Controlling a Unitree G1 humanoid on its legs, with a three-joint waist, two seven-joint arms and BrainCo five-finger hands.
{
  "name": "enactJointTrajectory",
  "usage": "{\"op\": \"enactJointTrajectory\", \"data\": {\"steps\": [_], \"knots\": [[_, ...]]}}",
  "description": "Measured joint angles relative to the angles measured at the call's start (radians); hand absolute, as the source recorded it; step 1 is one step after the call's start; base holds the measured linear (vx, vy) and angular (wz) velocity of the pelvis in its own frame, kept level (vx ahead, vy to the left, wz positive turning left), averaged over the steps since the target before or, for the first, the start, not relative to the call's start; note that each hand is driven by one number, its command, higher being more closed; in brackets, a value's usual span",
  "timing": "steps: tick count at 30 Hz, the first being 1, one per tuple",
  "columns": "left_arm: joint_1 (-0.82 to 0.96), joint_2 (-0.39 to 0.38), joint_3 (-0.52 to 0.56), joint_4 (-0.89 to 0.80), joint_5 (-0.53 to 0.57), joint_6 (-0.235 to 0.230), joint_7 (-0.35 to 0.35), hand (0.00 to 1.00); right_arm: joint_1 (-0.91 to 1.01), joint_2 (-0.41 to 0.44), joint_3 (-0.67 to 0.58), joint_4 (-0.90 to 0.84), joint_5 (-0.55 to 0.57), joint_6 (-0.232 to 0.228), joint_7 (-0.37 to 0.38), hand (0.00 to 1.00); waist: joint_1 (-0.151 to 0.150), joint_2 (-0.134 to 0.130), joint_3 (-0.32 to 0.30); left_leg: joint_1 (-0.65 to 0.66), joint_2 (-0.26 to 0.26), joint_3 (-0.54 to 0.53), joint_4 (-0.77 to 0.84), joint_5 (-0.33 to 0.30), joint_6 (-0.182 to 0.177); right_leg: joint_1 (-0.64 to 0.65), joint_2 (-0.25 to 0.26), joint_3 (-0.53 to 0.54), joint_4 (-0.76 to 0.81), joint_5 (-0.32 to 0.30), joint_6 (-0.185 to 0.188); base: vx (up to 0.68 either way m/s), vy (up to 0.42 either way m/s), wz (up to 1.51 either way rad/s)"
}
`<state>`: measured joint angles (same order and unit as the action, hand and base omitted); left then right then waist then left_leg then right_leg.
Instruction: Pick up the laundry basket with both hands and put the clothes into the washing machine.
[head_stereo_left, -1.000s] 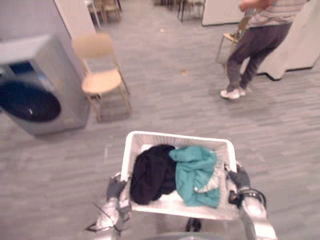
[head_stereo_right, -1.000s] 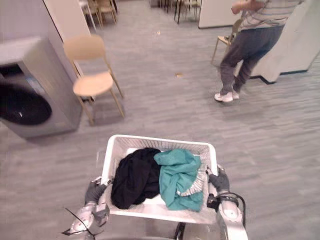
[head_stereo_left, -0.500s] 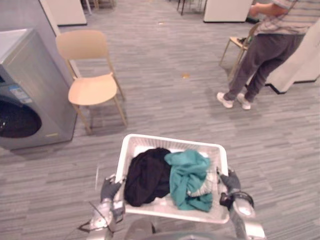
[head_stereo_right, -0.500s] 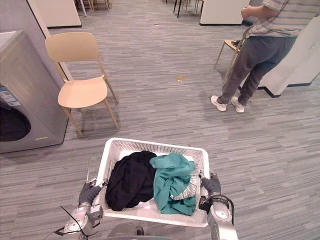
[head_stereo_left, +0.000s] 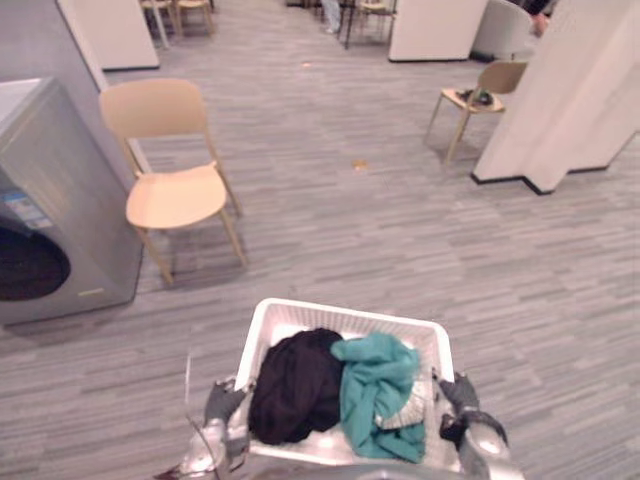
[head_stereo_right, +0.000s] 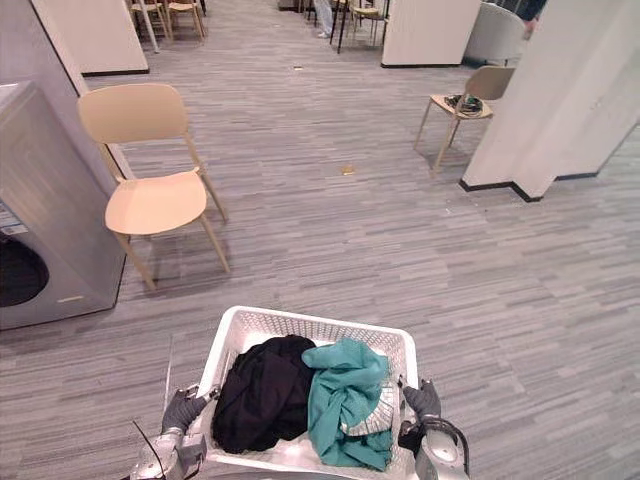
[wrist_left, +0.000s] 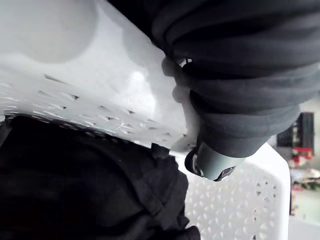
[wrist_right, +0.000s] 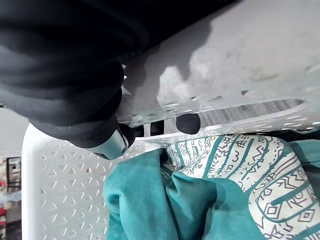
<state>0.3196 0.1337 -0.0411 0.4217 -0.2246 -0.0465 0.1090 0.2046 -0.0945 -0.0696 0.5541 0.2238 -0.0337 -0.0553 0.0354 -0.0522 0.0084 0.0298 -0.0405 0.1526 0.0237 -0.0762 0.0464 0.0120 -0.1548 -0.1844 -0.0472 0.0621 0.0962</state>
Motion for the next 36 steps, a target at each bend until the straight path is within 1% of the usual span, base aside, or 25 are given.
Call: {"op": "enactJointTrajectory", "data": {"steps": [5,7,9,11,12,13,15,16,18,20,21,23,24,25,26,27,28,29,30,31,32,33,34,35,36], "knots": [[-0.04,0.009,-0.01,0.026,-0.011,0.002,0.001,1.0,-0.065,-0.013,-0.017,0.076,0.015,0.0,0.013,1.0,-0.016,0.008,-0.001,-0.036,0.006,0.003,0.027,-0.015,-0.006,-0.015,-0.003,-0.001,-0.011,0.003,0.001,0.0,-0.009,-0.03],[-0.068,0.004,-0.012,0.032,-0.025,0.002,0.002,1.0,-0.119,-0.022,-0.018,0.115,0.023,0.001,0.012,1.0,-0.02,0.018,0.002,-0.072,-0.001,-0.024,0.062,-0.025,0.005,-0.03,-0.015,-0.027,0.01,-0.006,0.019,0.03,0.018,0.48],[-0.111,-0.017,-0.015,0.051,-0.044,0.002,0.006,1.0,-0.17,-0.043,-0.02,0.138,0.024,0.0,0.011,1.0,-0.019,0.037,0.013,-0.106,-0.023,-0.088,0.111,-0.043,0.014,-0.036,-0.05,-0.095,0.084,-0.049,0.044,0.07,0.06,1.09],[-0.126,-0.031,-0.016,0.05,-0.049,0.0,0.023,1.0,-0.187,-0.056,-0.035,0.139,0.024,-0.001,0.011,1.0,-0.013,0.064,0.033,-0.101,-0.07,-0.182,0.181,-0.086,0.047,-0.043,-0.129,-0.166,0.302,-0.131,0.094,0.08,0.126,1.32],[-0.125,-0.034,-0.016,0.05,-0.05,0.0,0.027,1.0,-0.186,-0.058,-0.034,0.136,0.024,-0.002,0.012,1.0,-0.013,0.074,0.033,-0.098,-0.082,-0.204,0.198,-0.098,0.055,-0.065,-0.155,-0.172,0.393,-0.14,0.099,0.06,0.182,1.26],[-0.123,-0.034,-0.018,0.041,-0.05,0.0,0.028,1.0,-0.178,-0.054,-0.034,0.124,0.026,-0.003,0.012,1.0,-0.013,0.082,0.038,-0.081,-0.113,-0.242,0.213,-0.109,0.073,-0.132,-0.215,-0.168,0.608,-0.142,0.045,0.06,0.162,0.96],[-0.115,-0.002,-0.015,0.013,-0.049,0.002,0.029,1.0,-0.166,-0.029,-0.032,0.104,0.042,-0.004,0.012,1.0,0.007,0.078,0.055,-0.032,-0.155,-0.299,0.231,-0.122,0.106,-0.26,-0.26,-0.095,0.931,-0.155,-0.166,0.21,0.177,0.93],[-0.088,0.012,-0.001,-0.013,-0.049,0.002,0.029,1.0,-0.164,-0.005,-0.027,0.094,0.042,-0.002,0.016,1.0,0.01,0.078,0.068,-0.003,-0.16,-0.324,0.24,-0.133,0.13,-0.318,-0.197,-0.024,1.052,-0.202,-0.129,0.26,0.114,0.7],[-0.069,0.02,0.02,-0.071,-0.049,0.003,0.029,1.0,-0.149,0.011,-0.006,0.025,0.042,-0.007,0.019,1.0,0.01,0.075,0.081,0.033,-0.169,-0.373,0.237,-0.154,0.158,-0.376,-0.108,-0.005,1.085,-0.267,-0.093,0.2,0.03,0.73],[-0.069,0.022,0.022,-0.121,-0.049,0.003,0.024,1.0,-0.135,0.006,-0.012,-0.025,0.061,-0.007,0.018,1.0,0.008,0.07,0.093,0.075,-0.168,-0.419,0.223,-0.184,0.155,-0.409,-0.036,-0.081,0.892,-0.292,-0.065,0.24,0.024,0.8],[-0.069,0.023,0.022,-0.127,-0.049,0.003,0.022,1.0,-0.132,0.007,-0.012,-0.033,0.071,-0.009,0.019,1.0,0.008,0.072,0.093,0.089,-0.168,-0.429,0.214,-0.192,0.154,-0.416,-0.023,-0.113,0.805,-0.287,-0.063,0.41,0.024,0.52],[-0.069,0.026,0.022,-0.138,-0.049,0.003,0.018,1.0,-0.131,0.006,-0.012,-0.035,0.086,-0.013,0.019,1.0,0.006,0.054,0.089,0.132,-0.164,-0.464,0.182,-0.218,0.15,-0.418,0.044,-0.164,0.451,-0.194,-0.049,0.46,-0.01,0.42],[-0.072,0.028,0.022,-0.135,-0.049,0.003,0.014,1.0,-0.13,0.009,-0.01,-0.035,0.091,-0.015,0.016,1.0,0.002,0.039,0.084,0.151,-0.156,-0.506,0.188,-0.244,0.138,-0.42,0.098,-0.099,0.323,-0.081,-0.06,0.57,-0.093,0.67],[-0.072,0.025,0.017,-0.132,-0.049,0.006,0.012,1.0,-0.124,0.007,-0.012,-0.035,0.091,-0.012,0.012,1.0,-0.014,0.05,0.076,0.16,-0.126,-0.542,0.196,-0.266,0.112,-0.412,0.149,-0.057,0.297,-0.003,-0.085,0.81,-0.13,1.02],[-0.079,0.022,0.01,-0.124,-0.049,0.016,0.005,1.0,-0.114,0.003,-0.012,-0.039,0.092,-0.007,0.012,1.0,-0.026,0.061,0.061,0.157,-0.094,-0.56,0.25,-0.277,0.088,-0.363,0.189,-0.036,0.233,0.07,-0.187,0.74,-0.121,0.8],[-0.089,0.009,0.009,-0.119,-0.048,0.023,0.005,1.0,-0.117,0.0,-0.017,-0.039,0.091,-0.004,0.009,1.0,-0.019,0.078,0.064,0.151,-0.076,-0.554,0.286,-0.27,0.074,-0.345,0.201,-0.065,0.233,0.069,-0.194,0.77,-0.076,0.67],[-0.096,-0.01,0.014,-0.115,-0.046,0.035,0.007,1.0,-0.113,-0.015,-0.019,-0.042,0.091,0.0,0.009,1.0,-0.019,0.081,0.068,0.125,-0.086,-0.516,0.384,-0.205,-0.027,-0.329,0.188,-0.086,0.289,0.023,-0.226,0.69,-0.101,0.45],[-0.099,-0.037,0.018,-0.106,-0.047,0.039,0.007,1.0,-0.113,-0.053,-0.01,-0.073,0.096,0.0,0.012,1.0,-0.034,0.091,0.096,0.105,-0.112,-0.447,0.517,-0.084,-0.154,-0.341,0.165,-0.159,0.45,-0.086,-0.254,0.63,-0.152,0.47],[-0.087,-0.054,0.018,-0.109,-0.047,0.038,0.004,1.0,-0.095,-0.062,-0.009,-0.096,0.1,0.001,0.014,1.0,-0.023,0.123,0.086,0.077,-0.089,-0.411,0.633,-0.035,-0.223,-0.292,0.207,-0.169,0.348,-0.085,-0.228,0.4,-0.233,0.78],[-0.063,-0.052,0.012,-0.158,-0.041,0.035,-0.005,1.0,-0.046,-0.057,-0.008,-0.154,0.11,-0.01,0.008,1.0,-0.035,0.115,0.087,-0.019,-0.059,-0.291,0.914,0.018,-0.253,-0.161,0.227,-0.177,0.174,-0.013,-0.275,0.37,-0.236,0.41],[-0.056,-0.073,0.014,-0.16,-0.04,0.014,-0.009,1.0,-0.062,-0.071,-0.01,-0.144,0.119,-0.022,0.011,1.0,-0.013,0.174,0.084,-0.105,0.061,-0.207,1.138,-0.017,-0.208,-0.086,0.301,-0.153,0.143,-0.034,-0.262,0.28,-0.171,0.25],[-0.059,-0.068,0.02,-0.163,-0.04,0.01,-0.009,1.0,-0.076,-0.074,-0.011,-0.134,0.12,-0.022,0.01,1.0,-0.001,0.189,0.083,-0.151,0.097,-0.182,1.204,-0.04,-0.169,-0.047,0.318,-0.139,0.126,-0.054,-0.266,0.4,-0.069,-0.34],[-0.073,-0.057,0.036,-0.162,-0.04,0.01,-0.006,1.0,-0.119,-0.064,-0.002,-0.106,0.124,-0.022,0.009,1.0,0.018,0.182,0.088,-0.235,0.155,-0.143,1.252,-0.089,-0.091,0.008,0.326,-0.119,0.095,-0.061,-0.266,0.42,-0.004,-0.34],[-0.086,-0.046,0.045,-0.161,-0.041,0.003,0.002,1.0,-0.158,-0.052,0.001,-0.081,0.125,-0.022,0.001,1.0,0.04,0.154,0.107,-0.304,0.178,-0.121,1.198,-0.117,-0.049,0.05,0.309,-0.091,0.08,-0.07,-0.261,0.42,-0.004,-0.33],[-0.088,-0.044,0.053,-0.161,-0.041,-0.001,0.003,1.0,-0.18,-0.051,0.007,-0.06,0.125,-0.022,0.001,1.0,0.044,0.14,0.114,-0.334,0.181,-0.121,1.149,-0.126,-0.036,0.066,0.294,-0.079,0.076,-0.076,-0.252,0.45,0.04,-0.39]]}}
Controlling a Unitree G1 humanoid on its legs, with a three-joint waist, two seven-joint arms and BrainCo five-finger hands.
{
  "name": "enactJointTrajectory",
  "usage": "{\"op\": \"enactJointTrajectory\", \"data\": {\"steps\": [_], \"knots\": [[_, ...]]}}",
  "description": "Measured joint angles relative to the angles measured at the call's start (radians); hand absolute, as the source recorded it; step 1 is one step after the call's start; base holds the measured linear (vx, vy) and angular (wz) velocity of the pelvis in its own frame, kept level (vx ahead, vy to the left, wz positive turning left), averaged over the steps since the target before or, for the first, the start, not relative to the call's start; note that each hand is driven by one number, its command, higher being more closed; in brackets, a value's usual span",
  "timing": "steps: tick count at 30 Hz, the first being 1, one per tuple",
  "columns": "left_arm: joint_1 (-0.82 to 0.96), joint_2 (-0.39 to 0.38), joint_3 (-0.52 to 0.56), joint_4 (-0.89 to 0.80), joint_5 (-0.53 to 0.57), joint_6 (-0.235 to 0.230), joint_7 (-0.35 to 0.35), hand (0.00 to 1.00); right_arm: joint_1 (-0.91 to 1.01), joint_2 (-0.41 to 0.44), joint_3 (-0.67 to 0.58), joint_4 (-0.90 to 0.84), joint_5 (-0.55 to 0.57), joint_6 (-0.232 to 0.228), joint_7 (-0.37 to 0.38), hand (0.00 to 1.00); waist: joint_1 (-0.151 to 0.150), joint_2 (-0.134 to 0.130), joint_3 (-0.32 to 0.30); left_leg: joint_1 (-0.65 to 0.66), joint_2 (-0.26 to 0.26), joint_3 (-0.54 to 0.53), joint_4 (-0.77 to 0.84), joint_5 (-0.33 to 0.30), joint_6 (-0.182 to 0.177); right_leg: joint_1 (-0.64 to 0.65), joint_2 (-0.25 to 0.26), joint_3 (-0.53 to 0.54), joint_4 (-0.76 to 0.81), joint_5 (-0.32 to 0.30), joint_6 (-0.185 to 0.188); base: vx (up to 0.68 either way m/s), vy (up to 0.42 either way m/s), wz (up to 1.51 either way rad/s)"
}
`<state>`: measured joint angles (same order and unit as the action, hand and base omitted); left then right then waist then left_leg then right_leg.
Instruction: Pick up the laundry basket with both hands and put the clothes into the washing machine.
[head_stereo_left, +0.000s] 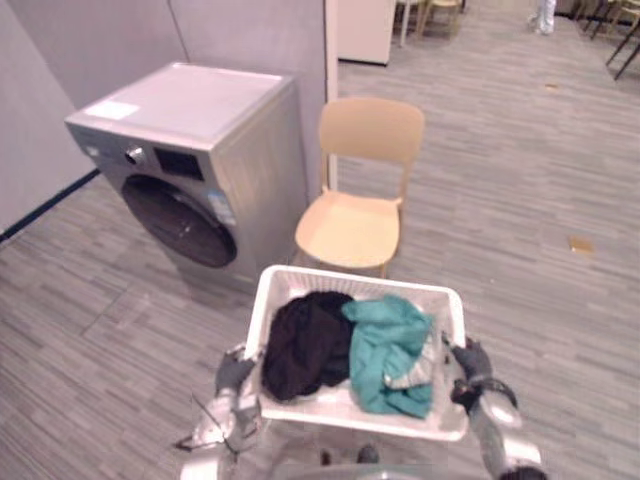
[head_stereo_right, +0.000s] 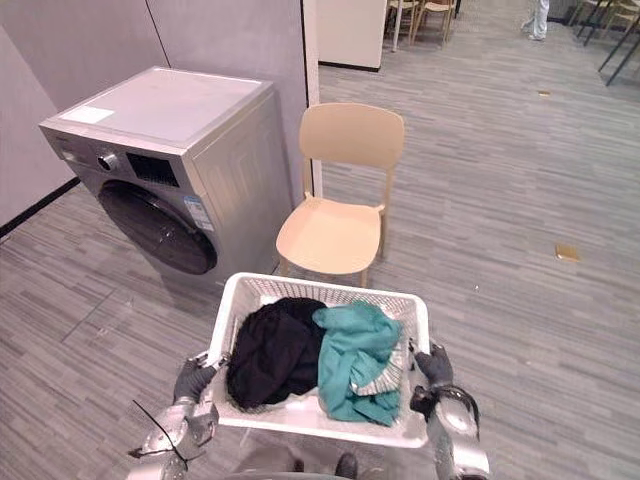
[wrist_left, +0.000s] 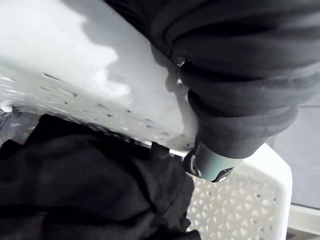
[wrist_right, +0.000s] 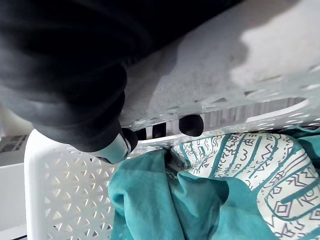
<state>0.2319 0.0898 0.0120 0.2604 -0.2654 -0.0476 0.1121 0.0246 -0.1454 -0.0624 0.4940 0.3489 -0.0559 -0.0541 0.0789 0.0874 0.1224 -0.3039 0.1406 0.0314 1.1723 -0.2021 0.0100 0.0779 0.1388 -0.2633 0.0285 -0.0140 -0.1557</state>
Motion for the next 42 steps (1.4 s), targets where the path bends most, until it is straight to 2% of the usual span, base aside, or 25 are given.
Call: {"op": "enactJointTrajectory", "data": {"steps": [2,3,4,6,7,8,9,10,11,13,15,16,19,20,22,23,26,28,29,30,33,36,39,41,42], "knots": [[0.001,0.004,-0.004,0.008,-0.011,-0.001,0.002,1.0,-0.045,-0.006,0.003,0.051,0.0,0.002,0.001,1.0,0.012,-0.019,0.007,-0.046,0.024,-0.007,-0.241,-0.027,-0.01,0.032,-0.038,0.027,-0.003,-0.011,0.018,0.34,0.121,-0.39],[0.001,0.004,-0.008,0.013,-0.011,-0.001,0.003,1.0,-0.045,-0.009,0.004,0.06,0.002,0.003,0.0,1.0,0.015,-0.037,0.018,-0.051,0.034,-0.023,-0.445,-0.021,-0.022,0.063,-0.069,0.047,-0.009,-0.034,0.052,0.35,0.205,-0.29],[0.001,0.001,-0.01,0.025,-0.013,-0.001,0.003,1.0,-0.041,-0.016,0.004,0.06,0.002,0.003,-0.002,1.0,0.008,-0.035,0.013,-0.044,0.049,-0.065,-0.674,0.014,-0.073,0.085,-0.087,0.05,-0.017,-0.058,0.085,0.34,0.222,-0.24],[0.005,-0.01,-0.024,0.034,-0.013,0.001,0.005,1.0,-0.034,-0.036,0.007,0.071,0.002,0.003,-0.003,1.0,-0.014,-0.001,0.002,-0.026,0.092,-0.101,-0.914,0.062,-0.143,0.108,-0.089,0.048,-0.018,-0.097,0.137,0.32,0.297,-0.12],[0.0,-0.01,-0.042,0.058,-0.013,0.002,0.005,1.0,-0.023,-0.044,0.0,0.078,0.002,0.01,-0.008,1.0,-0.014,0.013,-0.007,-0.012,0.109,-0.101,-0.926,0.088,-0.161,0.133,-0.096,0.056,-0.002,-0.127,0.17,0.34,0.373,-0.17],[0.001,-0.011,-0.047,0.067,-0.013,0.002,0.007,1.0,-0.018,-0.047,0.0,0.078,0.002,0.016,-0.008,1.0,-0.011,0.012,-0.012,0.007,0.108,-0.094,-0.933,0.111,-0.152,0.135,-0.107,0.067,0.023,-0.152,0.186,0.37,0.421,-0.35],[0.005,-0.01,-0.051,0.073,-0.013,0.004,0.015,1.0,-0.016,-0.045,0.0,0.077,0.002,0.025,-0.008,1.0,-0.009,0.002,-0.03,0.025,0.09,-0.074,-0.943,0.218,-0.151,0.118,-0.146,0.087,0.091,-0.207,0.224,0.36,0.399,-0.37],[0.001,0.0,-0.052,0.073,-0.014,0.003,0.02,1.0,-0.015,-0.03,-0.002,0.078,0.002,0.026,-0.008,1.0,-0.009,-0.033,-0.043,0.02,0.058,-0.053,-0.935,0.275,-0.132,0.097,-0.189,0.1,0.128,-0.239,0.251,0.53,0.495,-0.43],[-0.019,0.044,-0.053,0.073,-0.015,0.004,0.022,1.0,-0.016,0.002,-0.015,0.077,0.002,0.025,-0.008,1.0,-0.007,-0.113,-0.061,0.02,-0.008,-0.004,-0.933,0.258,-0.1,0.067,-0.272,0.119,0.161,-0.248,0.272,0.47,0.382,-0.33],[-0.033,0.065,-0.053,0.073,-0.016,0.004,0.022,1.0,-0.023,0.024,-0.02,0.077,0.002,0.024,-0.01,1.0,-0.007,-0.146,-0.077,0.021,-0.048,0.037,-0.937,0.247,-0.069,0.047,-0.321,0.133,0.167,-0.213,0.308,0.36,0.276,-0.31],[-0.047,0.076,-0.063,0.061,-0.016,0.004,0.022,1.0,-0.03,0.029,-0.031,0.076,0.002,0.022,-0.01,1.0,-0.006,-0.136,-0.077,0.042,-0.074,0.067,-0.937,0.227,-0.038,0.027,-0.356,0.137,0.211,-0.157,0.302,0.27,0.299,-0.26],[-0.052,0.078,-0.073,0.055,-0.016,0.004,0.022,1.0,-0.031,0.032,-0.046,0.076,0.002,0.022,-0.009,1.0,-0.003,-0.12,-0.077,0.076,-0.082,0.09,-0.959,0.213,-0.02,-0.003,-0.373,0.145,0.276,-0.12,0.284,0.23,0.326,-0.35],[-0.057,0.086,-0.083,0.047,-0.016,0.004,0.023,1.0,-0.027,0.031,-0.048,0.07,0.002,0.014,-0.009,1.0,-0.009,-0.094,-0.068,0.175,-0.097,0.126,-1.031,0.188,0.014,-0.138,-0.415,0.154,0.568,-0.018,0.19,0.19,0.292,-0.33],[-0.058,0.089,-0.085,0.047,-0.016,0.004,0.023,1.0,-0.025,0.033,-0.048,0.07,0.002,0.014,-0.009,1.0,-0.012,-0.093,-0.065,0.185,-0.097,0.128,-1.037,0.186,0.016,-0.163,-0.417,0.154,0.614,-0.022,0.187,0.15,0.238,-0.21],[-0.06,0.092,-0.092,0.047,-0.016,0.006,0.024,1.0,-0.019,0.032,-0.05,0.069,0.003,0.014,-0.01,1.0,-0.017,-0.092,-0.061,0.212,-0.095,0.13,-1.058,0.179,0.012,-0.225,-0.418,0.124,0.689,-0.085,0.197,0.11,0.113,-0.11],[-0.06,0.091,-0.097,0.047,-0.016,0.007,0.024,1.0,-0.017,0.03,-0.053,0.069,0.003,0.014,-0.01,1.0,-0.015,-0.089,-0.05,0.241,-0.09,0.141,-1.077,0.174,0.005,-0.246,-0.418,0.061,0.666,-0.138,0.204,0.09,0.052,-0.13],[-0.06,0.092,-0.089,0.043,-0.016,0.007,0.025,1.0,-0.028,0.027,-0.044,0.068,0.003,0.015,-0.01,1.0,-0.01,-0.092,-0.047,0.251,-0.075,0.171,-1.079,0.162,-0.01,-0.268,-0.413,-0.029,0.464,-0.148,0.221,0.06,-0.05,-0.26],[-0.081,0.095,-0.083,0.042,-0.017,0.007,0.026,1.0,-0.05,0.026,-0.042,0.068,0.003,0.015,-0.012,1.0,-0.01,-0.11,-0.03,0.239,-0.066,0.173,-1.042,0.146,-0.034,-0.25,-0.393,-0.04,0.224,-0.082,0.256,0.06,-0.2,-0.02],[-0.099,0.109,-0.084,0.045,-0.017,0.007,0.026,1.0,-0.057,0.026,-0.041,0.069,0.005,0.015,-0.015,1.0,-0.011,-0.135,-0.017,0.231,-0.076,0.158,-1.017,0.133,-0.052,-0.237,-0.39,-0.018,0.158,0.016,0.261,0.06,-0.303,0.33],[-0.112,0.103,-0.085,0.056,-0.017,0.009,0.027,1.0,-0.059,0.014,-0.042,0.069,0.007,0.016,-0.018,1.0,-0.015,-0.131,-0.01,0.232,-0.067,0.128,-1.017,0.138,-0.066,-0.237,-0.377,-0.013,0.17,0.057,0.259,0.05,-0.272,0.33],[-0.118,0.079,-0.086,0.056,-0.009,0.009,0.027,1.0,-0.066,-0.015,-0.041,0.068,0.014,0.016,-0.015,1.0,-0.015,-0.109,-0.015,0.229,-0.027,0.089,-1.061,0.163,-0.102,-0.227,-0.326,-0.064,0.142,0.031,0.233,0.07,-0.217,0.25],[-0.164,0.075,-0.086,0.075,0.0,0.01,0.034,1.0,-0.094,-0.028,-0.041,0.068,0.016,0.016,-0.018,1.0,-0.018,-0.109,-0.008,0.216,0.015,0.01,-1.122,0.197,-0.145,-0.206,-0.274,-0.143,0.104,0.027,0.21,0.11,-0.229,0.51],[-0.359,0.089,-0.076,0.139,-0.012,0.001,0.078,1.0,-0.261,-0.063,-0.014,0.078,0.043,0.016,-0.046,1.0,-0.007,-0.106,0.075,0.115,0.034,-0.035,-1.101,0.234,-0.158,-0.298,-0.271,-0.194,0.18,0.009,0.173,-0.05,-0.172,0.38],[-0.576,0.128,-0.034,0.22,-0.056,-0.007,0.118,1.0,-0.508,-0.109,0.026,0.144,0.075,0.016,-0.075,1.0,-0.005,-0.108,0.19,0.036,0.032,-0.043,-1.084,0.273,-0.158,-0.402,-0.295,-0.198,0.271,0.0,0.156,-0.16,-0.12,0.06],[-0.623,0.142,-0.024,0.237,-0.067,-0.007,0.13,1.0,-0.563,-0.116,0.034,0.16,0.077,0.016,-0.082,1.0,-0.004,-0.107,0.215,0.024,0.032,-0.043,-1.084,0.278,-0.158,-0.419,-0.298,-0.197,0.282,0.0,0.156,-0.14,-0.071,-0.05]]}}
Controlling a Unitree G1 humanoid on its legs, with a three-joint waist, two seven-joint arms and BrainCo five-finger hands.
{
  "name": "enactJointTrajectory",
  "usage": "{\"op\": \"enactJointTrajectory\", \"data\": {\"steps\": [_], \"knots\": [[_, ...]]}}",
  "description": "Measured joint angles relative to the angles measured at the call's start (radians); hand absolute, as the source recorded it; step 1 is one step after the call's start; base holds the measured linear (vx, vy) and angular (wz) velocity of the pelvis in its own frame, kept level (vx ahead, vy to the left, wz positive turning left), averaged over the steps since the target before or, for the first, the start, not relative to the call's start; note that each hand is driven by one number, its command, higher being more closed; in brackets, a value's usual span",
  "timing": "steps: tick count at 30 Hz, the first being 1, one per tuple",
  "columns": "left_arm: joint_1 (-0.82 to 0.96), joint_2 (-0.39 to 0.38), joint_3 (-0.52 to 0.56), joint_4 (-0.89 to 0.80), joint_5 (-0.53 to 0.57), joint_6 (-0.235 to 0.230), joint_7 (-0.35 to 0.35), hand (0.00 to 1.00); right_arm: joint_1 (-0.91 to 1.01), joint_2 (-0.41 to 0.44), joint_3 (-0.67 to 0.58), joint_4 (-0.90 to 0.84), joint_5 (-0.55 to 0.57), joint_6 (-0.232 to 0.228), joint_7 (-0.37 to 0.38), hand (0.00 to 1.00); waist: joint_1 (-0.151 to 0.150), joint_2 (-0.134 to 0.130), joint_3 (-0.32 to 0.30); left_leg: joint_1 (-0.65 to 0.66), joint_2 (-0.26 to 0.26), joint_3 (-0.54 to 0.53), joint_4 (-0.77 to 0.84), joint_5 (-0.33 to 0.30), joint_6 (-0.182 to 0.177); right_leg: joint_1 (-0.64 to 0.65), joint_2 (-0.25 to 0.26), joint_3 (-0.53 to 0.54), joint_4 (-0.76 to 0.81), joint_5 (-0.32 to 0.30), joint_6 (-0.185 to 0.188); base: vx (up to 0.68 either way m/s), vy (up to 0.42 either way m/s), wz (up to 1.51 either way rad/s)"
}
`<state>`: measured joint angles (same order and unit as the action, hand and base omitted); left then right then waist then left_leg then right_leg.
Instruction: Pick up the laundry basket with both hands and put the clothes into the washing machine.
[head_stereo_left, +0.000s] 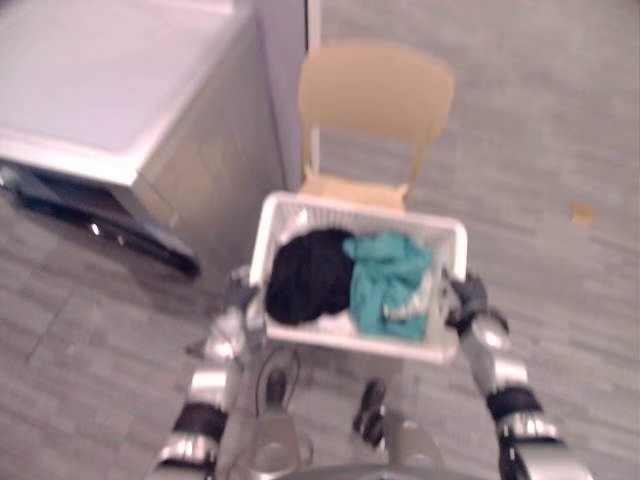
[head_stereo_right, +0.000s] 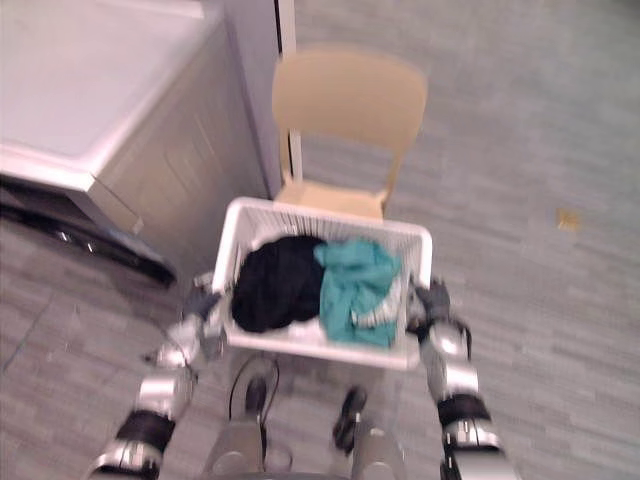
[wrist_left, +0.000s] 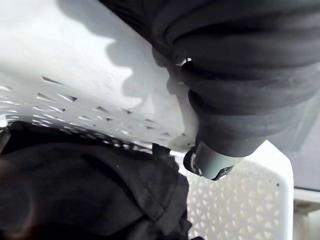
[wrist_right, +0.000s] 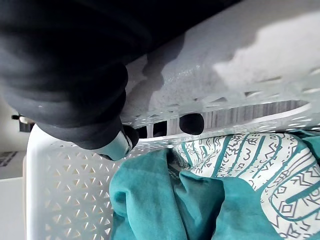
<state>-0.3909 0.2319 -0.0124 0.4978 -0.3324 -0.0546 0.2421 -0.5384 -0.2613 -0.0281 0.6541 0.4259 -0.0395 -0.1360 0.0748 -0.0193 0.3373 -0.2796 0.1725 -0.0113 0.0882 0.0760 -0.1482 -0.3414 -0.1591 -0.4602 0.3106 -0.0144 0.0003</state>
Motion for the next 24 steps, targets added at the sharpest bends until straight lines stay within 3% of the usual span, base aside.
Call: {"op": "enactJointTrajectory", "data": {"steps": [4,9,17,24], "knots": [[-0.233,0.093,0.022,0.116,-0.062,-0.024,0.031,1.0,-0.273,-0.022,0.04,0.091,0.035,0.001,-0.041,1.0,0.024,0.0,0.091,-0.075,0.0,0.009,0.0,0.023,-0.002,-0.092,-0.004,0.013,0.021,0.012,-0.018,-0.09,-0.042,-0.1],[-0.476,0.176,-0.017,0.311,-0.099,-0.03,0.035,1.0,-0.489,-0.019,0.047,0.238,0.035,0.0,-0.084,1.0,0.034,0.001,0.105,-0.169,-0.01,0.004,-0.002,0.04,-0.002,-0.19,-0.018,0.012,0.04,0.014,-0.021,-0.02,-0.018,0.02],[-0.728,0.227,-0.075,0.419,-0.075,0.001,0.04,1.0,-0.588,-0.035,0.033,0.263,0.067,-0.032,-0.124,1.0,0.014,-0.008,0.137,-0.315,-0.005,0.02,0.106,0.032,-0.007,-0.273,-0.03,0.0,0.052,0.019,-0.027,0.01,-0.01,0.04],[-0.872,0.255,-0.096,0.42,0.011,0.031,0.044,1.0,-0.654,-0.067,0.029,0.261,0.102,-0.046,-0.149,1.0,-0.002,-0.017,0.152,-0.442,0.056,0.045,0.238,-0.026,0.004,-0.33,0.022,-0.009,0.018,0.049,-0.042,-0.02,-0.033,-0.18]]}}
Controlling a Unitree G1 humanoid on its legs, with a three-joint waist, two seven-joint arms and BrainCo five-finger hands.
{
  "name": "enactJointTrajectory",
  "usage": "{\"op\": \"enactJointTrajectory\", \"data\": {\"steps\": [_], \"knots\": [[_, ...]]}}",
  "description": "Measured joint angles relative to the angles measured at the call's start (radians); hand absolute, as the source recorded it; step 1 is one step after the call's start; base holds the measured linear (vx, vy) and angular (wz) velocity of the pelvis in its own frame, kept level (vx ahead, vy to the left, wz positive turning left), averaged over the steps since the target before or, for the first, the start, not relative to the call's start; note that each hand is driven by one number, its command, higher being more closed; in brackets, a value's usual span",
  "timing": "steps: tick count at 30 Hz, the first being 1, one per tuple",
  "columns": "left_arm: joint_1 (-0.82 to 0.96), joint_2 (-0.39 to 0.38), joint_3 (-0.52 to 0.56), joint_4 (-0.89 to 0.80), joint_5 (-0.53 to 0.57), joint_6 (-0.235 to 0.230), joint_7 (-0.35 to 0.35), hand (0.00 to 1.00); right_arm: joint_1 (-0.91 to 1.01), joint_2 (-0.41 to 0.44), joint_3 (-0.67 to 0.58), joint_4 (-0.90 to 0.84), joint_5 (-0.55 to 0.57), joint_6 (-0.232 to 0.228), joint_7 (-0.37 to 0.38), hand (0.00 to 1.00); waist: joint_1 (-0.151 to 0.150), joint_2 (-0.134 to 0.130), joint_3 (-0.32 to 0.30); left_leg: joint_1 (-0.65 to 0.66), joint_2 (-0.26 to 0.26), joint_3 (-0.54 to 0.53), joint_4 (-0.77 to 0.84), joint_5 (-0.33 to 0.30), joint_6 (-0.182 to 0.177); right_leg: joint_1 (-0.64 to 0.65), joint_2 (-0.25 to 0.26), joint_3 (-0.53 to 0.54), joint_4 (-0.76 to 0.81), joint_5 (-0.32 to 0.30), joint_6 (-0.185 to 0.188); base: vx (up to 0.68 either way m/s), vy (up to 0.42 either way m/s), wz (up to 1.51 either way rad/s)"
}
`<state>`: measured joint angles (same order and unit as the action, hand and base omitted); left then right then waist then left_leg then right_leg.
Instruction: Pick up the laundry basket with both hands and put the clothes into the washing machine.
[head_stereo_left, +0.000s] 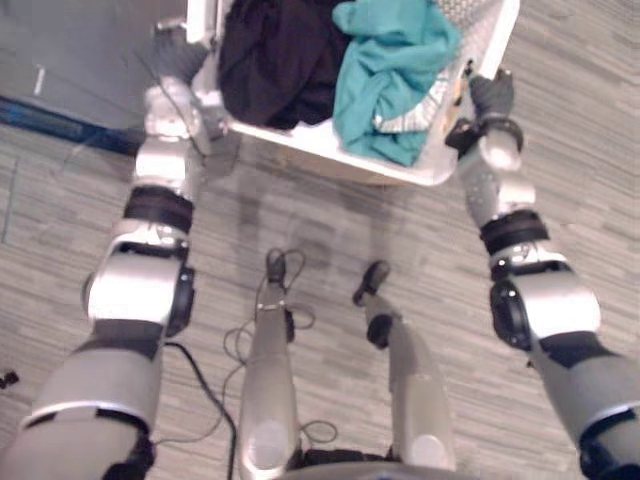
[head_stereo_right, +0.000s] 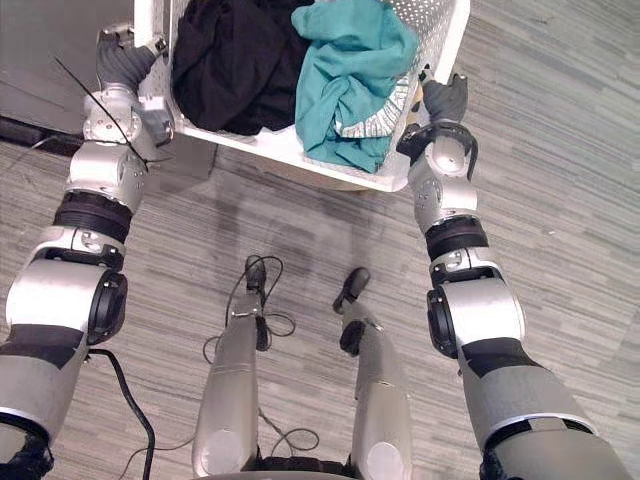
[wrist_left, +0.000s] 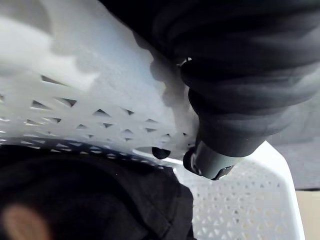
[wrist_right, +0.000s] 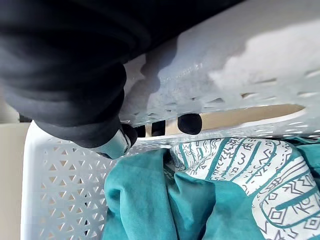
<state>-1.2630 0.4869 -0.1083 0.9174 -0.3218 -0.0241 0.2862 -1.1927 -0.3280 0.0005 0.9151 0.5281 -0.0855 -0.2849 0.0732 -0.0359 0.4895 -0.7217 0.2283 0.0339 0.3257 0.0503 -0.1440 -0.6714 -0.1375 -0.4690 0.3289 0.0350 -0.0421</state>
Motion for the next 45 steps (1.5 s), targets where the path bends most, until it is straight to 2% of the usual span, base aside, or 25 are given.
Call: {"op": "enactJointTrajectory", "data": {"steps": [6,9,10,11,14,16,19,21,23,28,33,39,45], "knots": [[-0.083,0.002,-0.01,0.009,0.003,0.015,0.0,1.0,-0.049,-0.037,0.0,0.004,0.011,0.007,-0.001,1.0,-0.005,0.0,0.0,-0.05,0.02,0.027,0.045,-0.014,0.021,-0.034,0.017,0.012,-0.029,0.033,0.003,-0.02,-0.004,-0.17],[-0.094,-0.002,-0.011,0.03,0.012,0.019,0.001,1.0,-0.056,-0.041,0.005,0.012,0.011,0.017,-0.001,1.0,-0.006,0.0,0.0,-0.055,0.028,0.031,0.056,-0.017,0.02,-0.035,0.022,0.013,-0.035,0.035,0.003,0.0,-0.014,-0.1],[-0.094,-0.001,-0.011,0.03,0.012,0.019,0.001,1.0,-0.057,-0.041,0.007,0.012,0.011,0.019,-0.001,0.0,-0.006,0.0,0.0,-0.056,0.03,0.032,0.059,-0.018,0.02,-0.035,0.024,0.013,-0.035,0.035,0.003,0.0,-0.02,-0.08],[-0.094,-0.001,-0.011,0.03,0.012,0.02,0.001,0.0,-0.059,-0.041,0.007,0.012,0.011,0.021,-0.001,0.0,-0.006,0.0,0.0,-0.059,0.033,0.032,0.059,-0.018,0.019,-0.037,0.027,0.011,-0.037,0.035,0.003,0.01,-0.026,-0.04],[-0.102,0.011,-0.008,0.041,0.012,0.023,0.003,0.0,-0.073,-0.046,0.041,0.015,0.009,0.029,0.007,0.0,-0.008,0.0,0.0,-0.07,0.037,0.032,0.059,-0.018,0.02,-0.05,0.03,0.01,-0.034,0.036,0.001,0.01,-0.028,-0.04],[-0.132,0.009,-0.006,0.074,0.01,0.042,0.004,0.0,-0.073,-0.044,0.055,0.038,0.011,0.03,0.014,0.0,-0.009,0.0,0.0,-0.072,0.036,0.033,0.058,-0.018,0.02,-0.051,0.03,0.009,-0.034,0.038,-0.002,0.0,0.0,0.0],[-0.171,0.013,0.017,0.074,-0.005,0.056,0.005,0.0,-0.074,-0.041,0.059,0.052,0.057,0.037,0.034,0.0,-0.013,0.0,0.0,-0.072,0.035,0.038,0.056,-0.017,0.02,-0.051,0.028,0.009,-0.034,0.038,-0.002,0.0,0.0,0.0],[-0.212,0.013,0.071,0.074,-0.047,0.05,0.002,0.0,-0.075,-0.04,0.084,0.052,0.079,0.045,0.051,0.0,-0.019,0.0,0.0,-0.071,0.035,0.039,0.055,-0.017,0.02,-0.051,0.028,0.007,-0.034,0.038,-0.002,0.0,0.0,0.0],[-0.242,0.034,0.082,0.075,-0.062,0.05,-0.001,0.0,-0.075,-0.018,0.097,0.055,0.091,0.051,0.057,0.0,-0.033,0.0,0.0,-0.068,0.035,0.043,0.052,-0.017,0.02,-0.051,0.027,0.008,-0.033,0.038,-0.002,0.0,0.0,0.0],[-0.254,0.037,0.082,0.072,-0.104,0.023,-0.024,0.0,-0.085,-0.012,0.142,0.073,0.104,0.066,0.092,0.0,-0.03,0.0,0.0,-0.041,0.032,0.058,0.031,-0.014,0.019,-0.05,0.016,0.005,-0.019,0.04,-0.004,0.02,-0.02,-0.04],[-0.269,0.062,0.113,0.065,-0.14,0.003,-0.024,0.0,-0.113,-0.028,0.168,0.09,0.11,0.073,0.095,0.0,-0.029,-0.001,0.0,-0.024,0.033,0.071,0.027,-0.014,0.019,-0.036,0.016,0.004,-0.023,0.041,-0.006,0.0,-0.014,-0.01],[-0.222,0.103,0.119,0.064,-0.138,-0.004,-0.035,0.0,-0.112,-0.095,0.176,0.094,0.109,0.075,0.095,0.0,-0.028,-0.001,0.0,0.023,0.033,0.078,0.023,-0.014,0.019,0.018,0.019,0.002,-0.046,0.044,-0.011,0.0,-0.01,0.01],[-0.033,0.125,0.192,0.026,-0.137,-0.008,-0.044,0.0,-0.075,-0.159,0.163,0.084,0.107,0.075,0.113,0.0,-0.029,-0.001,-0.001,0.07,0.033,0.094,0.002,-0.014,0.019,0.051,0.016,0.005,-0.043,0.039,-0.005,-0.01,-0.04,0.01]]}}
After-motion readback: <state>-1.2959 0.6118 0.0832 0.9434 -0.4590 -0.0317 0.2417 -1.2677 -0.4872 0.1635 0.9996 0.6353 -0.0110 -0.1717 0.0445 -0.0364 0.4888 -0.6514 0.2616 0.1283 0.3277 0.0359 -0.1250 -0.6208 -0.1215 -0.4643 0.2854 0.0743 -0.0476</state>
